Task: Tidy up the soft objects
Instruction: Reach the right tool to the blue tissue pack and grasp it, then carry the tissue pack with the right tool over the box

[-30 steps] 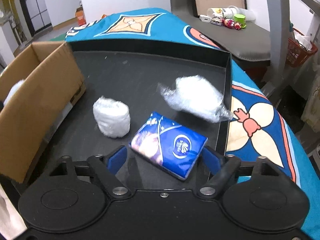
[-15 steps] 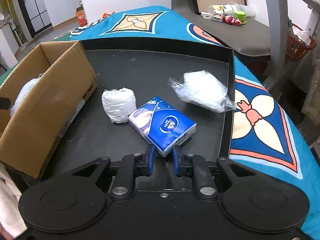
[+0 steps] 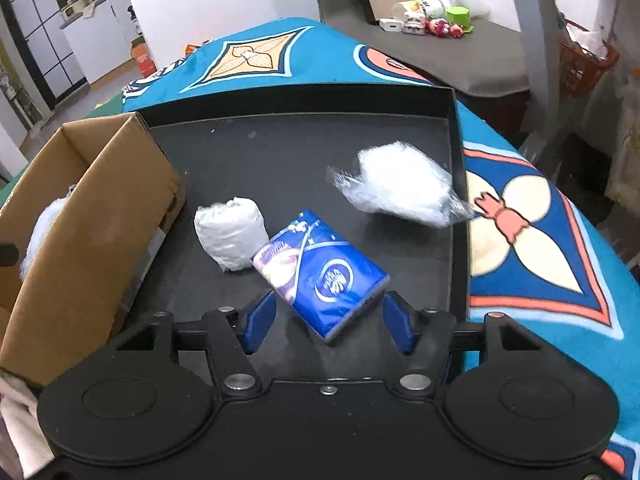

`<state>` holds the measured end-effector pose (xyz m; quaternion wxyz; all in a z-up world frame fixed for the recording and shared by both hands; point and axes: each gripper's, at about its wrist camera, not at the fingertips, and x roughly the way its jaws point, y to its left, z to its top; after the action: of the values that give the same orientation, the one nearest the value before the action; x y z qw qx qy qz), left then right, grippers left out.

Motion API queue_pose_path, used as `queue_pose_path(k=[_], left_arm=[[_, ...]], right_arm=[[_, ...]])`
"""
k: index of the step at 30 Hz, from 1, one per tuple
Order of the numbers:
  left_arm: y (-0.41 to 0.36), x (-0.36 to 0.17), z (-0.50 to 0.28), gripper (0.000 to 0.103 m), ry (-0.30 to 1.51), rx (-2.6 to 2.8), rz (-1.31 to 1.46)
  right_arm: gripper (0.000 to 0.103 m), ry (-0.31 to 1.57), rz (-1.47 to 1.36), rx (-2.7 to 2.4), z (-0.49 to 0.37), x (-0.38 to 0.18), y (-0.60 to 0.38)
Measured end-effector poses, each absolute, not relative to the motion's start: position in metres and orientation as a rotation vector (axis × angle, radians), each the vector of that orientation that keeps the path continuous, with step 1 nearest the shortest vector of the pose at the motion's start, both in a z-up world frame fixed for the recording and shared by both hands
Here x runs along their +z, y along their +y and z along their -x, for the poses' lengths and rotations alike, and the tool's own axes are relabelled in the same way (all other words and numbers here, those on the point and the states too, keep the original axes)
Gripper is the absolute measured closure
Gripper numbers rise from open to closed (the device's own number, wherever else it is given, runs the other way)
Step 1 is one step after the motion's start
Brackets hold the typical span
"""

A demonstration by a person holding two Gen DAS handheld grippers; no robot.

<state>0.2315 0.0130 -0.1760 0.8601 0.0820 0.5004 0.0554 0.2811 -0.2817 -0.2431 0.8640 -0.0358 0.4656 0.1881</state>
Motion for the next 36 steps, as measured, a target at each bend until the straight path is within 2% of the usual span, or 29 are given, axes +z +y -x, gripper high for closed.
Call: queue_pose_path(k=[4,12,18,20,25,28,36], left_arm=[[0.013,-0.179,-0.233,0.0,1.059,0.115,-0.179],[0.013,-0.182,-0.235,0.001,1.069,0.117,-0.181],[0.013,-0.182,-0.235,0.001,1.07,0.115,-0.185],[0.013,-0.181,-0.234,0.0,1.067,0.116,-0.185],[0.012,-0.181,-0.234,0.0,1.066,0.123,-0.187],[0.01,-0.18,-0.232,0.0,1.064,0.119,-0.197],[0.01,-0.174,-0.227,0.0,1.049,0.111,-0.197]], right_arm=[[0.028,0.94,0.144,0.386,-0.289,-0.245,-0.275],[0.019,0.912,0.248,0.463,-0.292,-0.247,-0.259],[0.02,0.932,0.321,0.416,-0.295,-0.256,-0.252],[0.022,0.934,0.309,0.39,-0.298,-0.255,-0.257],[0.044,0.957,0.276,0.391,-0.295,-0.253,-0.267],[0.048,0.968,0.271,0.399,-0.289,-0.251,-0.269],[0.05,0.971,0.226,0.376,-0.272,-0.235,-0.275]])
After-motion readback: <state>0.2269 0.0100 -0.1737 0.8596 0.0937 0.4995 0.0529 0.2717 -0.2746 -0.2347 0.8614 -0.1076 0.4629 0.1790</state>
